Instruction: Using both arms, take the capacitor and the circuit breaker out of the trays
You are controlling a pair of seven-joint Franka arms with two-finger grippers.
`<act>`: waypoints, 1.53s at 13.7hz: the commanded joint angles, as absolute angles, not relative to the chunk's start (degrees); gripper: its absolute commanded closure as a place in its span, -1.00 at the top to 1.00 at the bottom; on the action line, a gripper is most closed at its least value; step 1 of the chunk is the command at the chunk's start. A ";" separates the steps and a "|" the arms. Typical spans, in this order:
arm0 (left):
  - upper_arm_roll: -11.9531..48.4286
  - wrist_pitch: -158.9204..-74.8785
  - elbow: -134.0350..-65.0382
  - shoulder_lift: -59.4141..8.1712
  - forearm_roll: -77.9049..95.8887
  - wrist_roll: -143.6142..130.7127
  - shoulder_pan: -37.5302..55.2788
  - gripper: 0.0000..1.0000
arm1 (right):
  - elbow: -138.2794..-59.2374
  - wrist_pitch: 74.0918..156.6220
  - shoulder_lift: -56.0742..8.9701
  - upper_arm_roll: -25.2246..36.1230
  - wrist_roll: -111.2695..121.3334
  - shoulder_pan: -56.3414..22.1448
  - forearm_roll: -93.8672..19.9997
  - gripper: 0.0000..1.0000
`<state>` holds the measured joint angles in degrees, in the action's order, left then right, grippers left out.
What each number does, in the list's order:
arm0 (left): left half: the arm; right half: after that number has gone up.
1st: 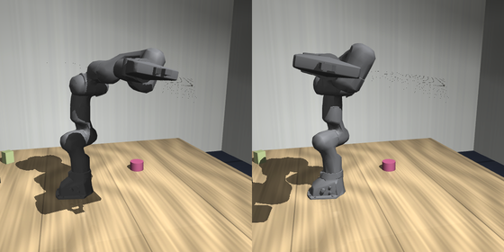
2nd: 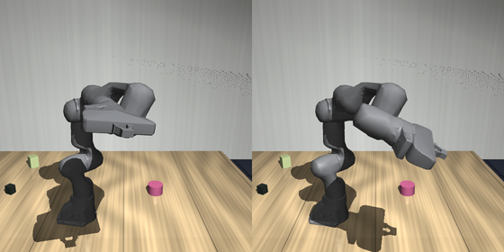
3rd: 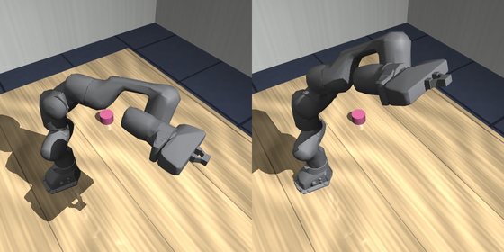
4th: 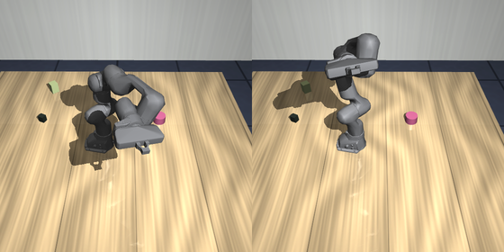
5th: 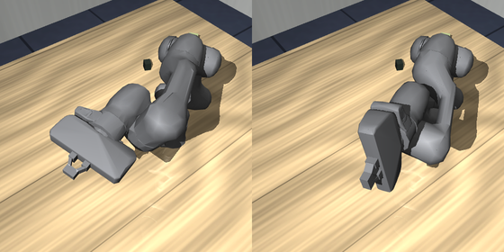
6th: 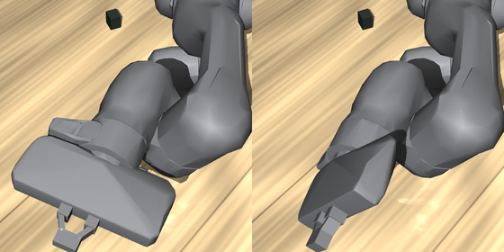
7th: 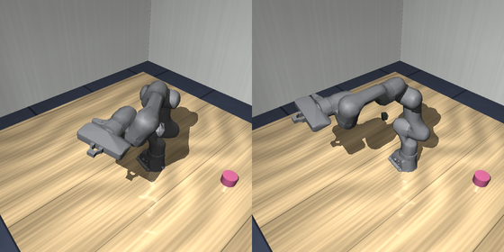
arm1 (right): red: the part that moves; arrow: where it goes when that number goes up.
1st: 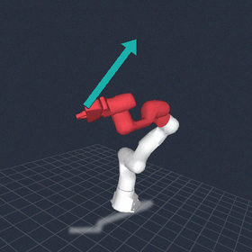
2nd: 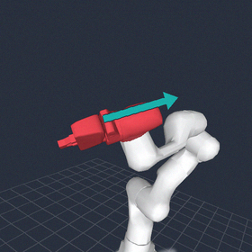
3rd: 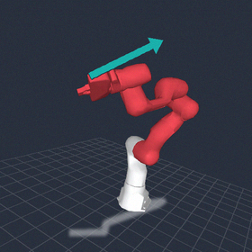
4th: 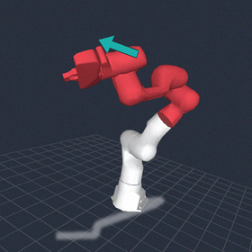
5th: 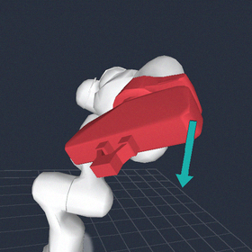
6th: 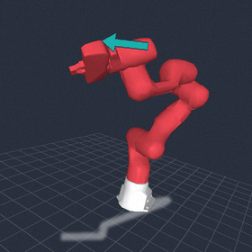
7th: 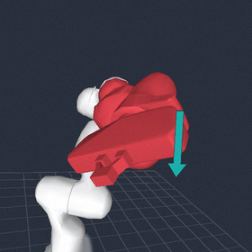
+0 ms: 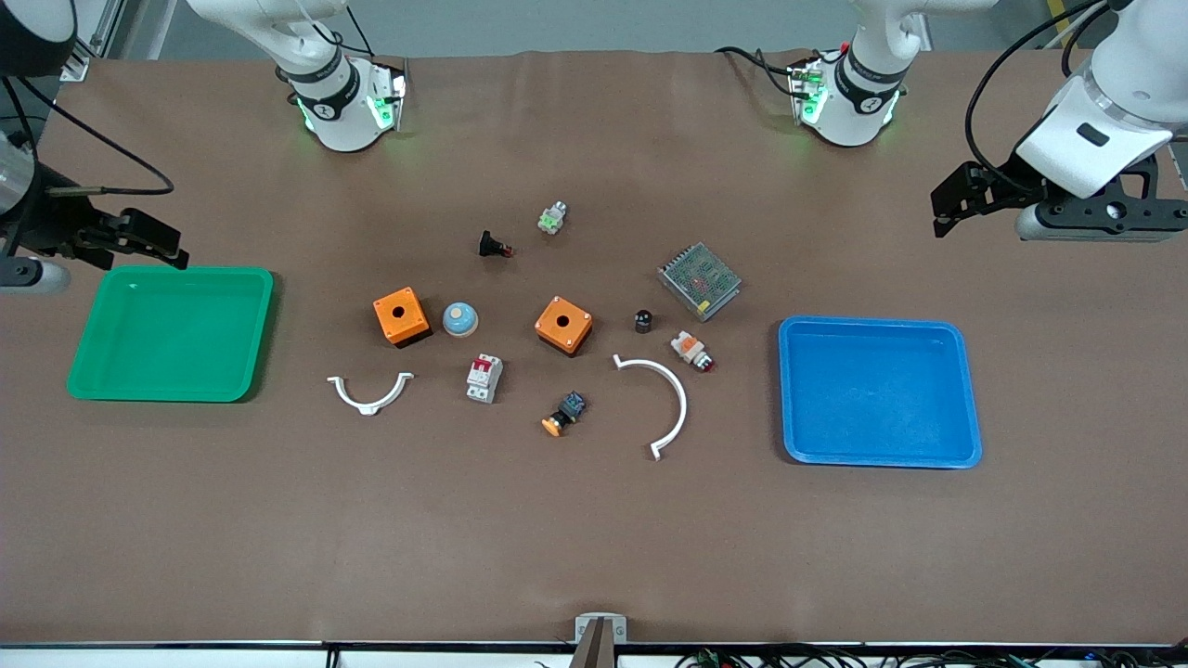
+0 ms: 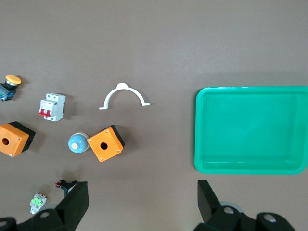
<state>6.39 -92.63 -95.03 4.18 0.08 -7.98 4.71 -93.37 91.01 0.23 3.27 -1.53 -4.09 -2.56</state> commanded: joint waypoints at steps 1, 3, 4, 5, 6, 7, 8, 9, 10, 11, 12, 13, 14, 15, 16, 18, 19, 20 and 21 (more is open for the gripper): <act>6.59 -93.16 -95.10 4.22 0.97 -7.38 4.57 1.00 | -92.99 94.20 0.62 2.46 -1.32 -4.22 -0.97 1.00; 6.50 -93.25 -94.92 3.96 0.97 -6.59 4.48 1.00 | -93.08 94.83 0.44 2.46 -1.32 -4.22 0.96 1.00; 6.50 -93.16 -94.83 3.87 0.79 -6.59 4.48 1.00 | -93.08 95.01 0.44 2.46 -1.32 -4.31 1.05 1.00; 6.50 -93.16 -94.49 3.35 0.70 -6.59 4.48 1.00 | -93.08 95.62 0.44 2.46 -1.32 -4.48 1.14 1.00; 6.50 -93.08 -93.70 2.99 0.53 -6.59 4.57 1.00 | -93.42 95.54 0.44 2.46 -1.32 -4.92 1.06 1.00; 6.50 -92.99 -93.52 2.64 0.35 -6.59 4.57 1.00 | -93.69 95.45 0.44 2.46 -1.41 -5.01 1.05 1.00; 6.50 -92.99 -93.17 2.46 0.26 -6.42 4.57 1.00 | -93.69 95.71 0.44 2.55 -1.32 -4.84 1.05 1.00; 6.50 -92.99 -93.16 2.46 0.26 -6.15 4.57 1.00 | -93.69 95.89 0.35 2.64 -1.32 -4.49 1.14 1.00; 6.50 -92.99 -93.16 2.46 0.26 -6.15 4.48 1.00 | -93.60 96.15 0.09 2.72 -1.32 -4.13 1.14 1.00; 6.50 -92.90 -93.16 2.46 0.26 -6.07 4.48 1.00 | -93.69 96.50 -0.26 2.81 -1.32 -3.87 1.14 1.00; 6.50 -92.90 -93.16 2.46 0.18 -6.15 4.57 1.00 | -93.69 96.50 -0.26 2.81 -1.32 -3.78 1.14 1.00; 6.50 -92.81 -93.16 2.46 0.18 -6.15 4.57 1.00 | -93.69 96.50 -0.26 2.90 -1.32 -3.52 1.14 1.00; 6.50 -92.73 -93.16 2.46 0.18 -6.15 4.57 1.00 | -93.69 96.50 -0.44 2.90 -1.32 -3.34 1.14 1.00; 6.50 -92.64 -93.16 2.46 0.18 -6.15 4.57 1.00 | -93.60 96.59 -0.79 2.90 -1.32 -3.34 1.14 1.00; 6.50 -92.55 -93.16 2.46 0.18 -6.15 4.48 1.00 | -93.43 97.03 -0.79 2.90 -1.41 -3.34 1.06 1.00; 6.50 -92.55 -93.16 2.46 0.18 -6.06 4.22 1.00 | -93.08 97.12 -0.79 2.99 -1.49 -3.25 1.14 1.00; 6.50 -92.55 -93.16 2.46 0.18 -6.06 4.13 1.00 | -92.99 97.12 -0.79 3.16 -1.49 -3.16 1.14 1.00; 6.50 -92.55 -93.16 2.46 0.18 -6.06 4.13 1.00 | -92.64 97.12 -0.79 3.16 -1.49 -2.64 1.06 1.00; 6.50 -92.55 -93.16 2.46 0.18 -6.06 4.13 1.00 | -92.46 96.95 -0.79 3.08 -1.49 -2.20 0.62 1.00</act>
<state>6.38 -93.07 -94.41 2.93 0.08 -7.79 4.48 -93.52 97.19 -0.66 3.55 -1.46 -3.59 0.17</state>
